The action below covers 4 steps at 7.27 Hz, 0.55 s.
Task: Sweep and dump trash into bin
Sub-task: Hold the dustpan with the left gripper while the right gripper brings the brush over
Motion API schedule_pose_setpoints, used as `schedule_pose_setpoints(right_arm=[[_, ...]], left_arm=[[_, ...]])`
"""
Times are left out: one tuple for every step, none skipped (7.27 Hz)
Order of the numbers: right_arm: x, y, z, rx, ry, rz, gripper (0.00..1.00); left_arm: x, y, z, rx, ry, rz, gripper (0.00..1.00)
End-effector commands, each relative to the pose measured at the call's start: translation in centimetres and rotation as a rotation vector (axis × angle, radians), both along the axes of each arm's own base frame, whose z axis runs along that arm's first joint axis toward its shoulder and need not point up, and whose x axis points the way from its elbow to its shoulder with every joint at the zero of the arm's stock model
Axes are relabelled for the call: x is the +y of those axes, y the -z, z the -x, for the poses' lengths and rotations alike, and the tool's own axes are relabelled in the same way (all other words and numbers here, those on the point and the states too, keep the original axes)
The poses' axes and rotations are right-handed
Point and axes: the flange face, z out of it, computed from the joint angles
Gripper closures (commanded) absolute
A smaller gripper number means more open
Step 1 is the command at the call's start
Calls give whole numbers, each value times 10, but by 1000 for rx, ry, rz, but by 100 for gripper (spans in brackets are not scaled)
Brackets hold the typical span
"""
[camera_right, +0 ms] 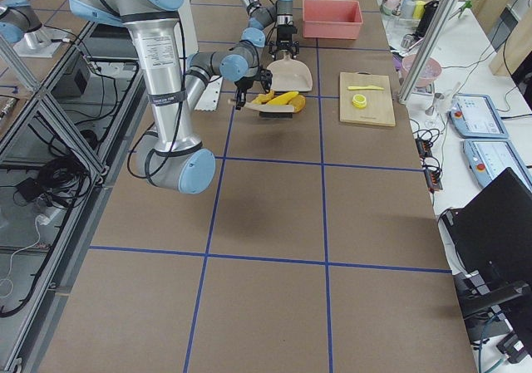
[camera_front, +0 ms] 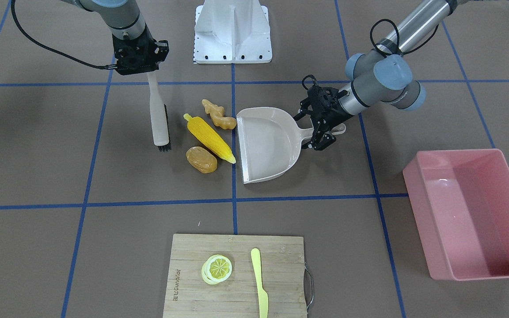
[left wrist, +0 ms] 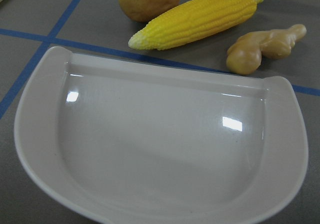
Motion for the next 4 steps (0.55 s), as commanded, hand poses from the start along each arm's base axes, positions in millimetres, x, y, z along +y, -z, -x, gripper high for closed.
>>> schedule_pose_setpoints(right_arm=[[2, 16, 31, -3, -1, 21, 100], [3, 20, 53, 7, 5, 34, 100], [2, 23, 60, 8, -4, 43, 100], [2, 26, 61, 1, -6, 43, 100]], left_arm=[[0, 1, 0, -4, 2, 0, 3], [0, 1, 0, -5, 3, 3, 3], [0, 1, 0, -4, 2, 0, 3], [0, 1, 0, -5, 4, 1, 3]])
